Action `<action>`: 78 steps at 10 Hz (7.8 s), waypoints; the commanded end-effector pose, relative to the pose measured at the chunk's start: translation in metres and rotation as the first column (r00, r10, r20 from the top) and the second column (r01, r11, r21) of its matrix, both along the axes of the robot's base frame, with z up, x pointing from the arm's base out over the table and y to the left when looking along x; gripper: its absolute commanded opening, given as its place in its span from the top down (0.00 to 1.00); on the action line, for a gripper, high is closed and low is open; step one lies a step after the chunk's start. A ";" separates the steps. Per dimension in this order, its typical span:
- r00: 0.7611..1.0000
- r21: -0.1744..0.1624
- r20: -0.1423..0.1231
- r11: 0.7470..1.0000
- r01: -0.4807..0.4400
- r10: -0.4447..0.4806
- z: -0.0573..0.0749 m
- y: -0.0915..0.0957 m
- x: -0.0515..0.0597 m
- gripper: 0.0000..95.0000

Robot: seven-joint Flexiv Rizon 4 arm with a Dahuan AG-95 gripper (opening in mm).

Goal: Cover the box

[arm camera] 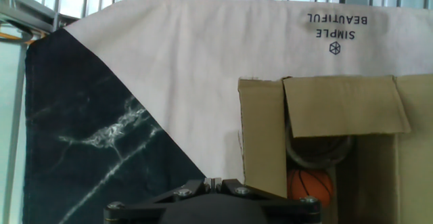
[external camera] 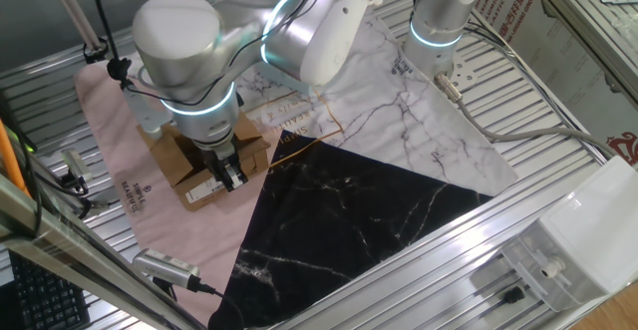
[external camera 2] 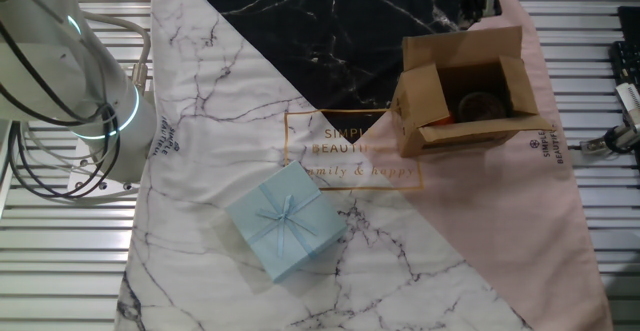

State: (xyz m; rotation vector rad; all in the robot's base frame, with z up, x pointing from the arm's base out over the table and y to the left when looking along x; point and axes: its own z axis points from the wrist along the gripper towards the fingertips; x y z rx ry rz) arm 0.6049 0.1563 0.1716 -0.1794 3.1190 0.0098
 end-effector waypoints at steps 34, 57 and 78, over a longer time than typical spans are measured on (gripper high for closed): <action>0.995 -0.035 0.008 0.995 -0.097 0.098 0.008 -0.026 -0.001 1.00; 0.990 -0.029 -0.008 0.990 -0.138 0.138 0.041 -0.065 -0.041 1.00; 0.988 0.026 0.017 0.988 -0.153 0.153 -0.022 -0.104 -0.046 1.00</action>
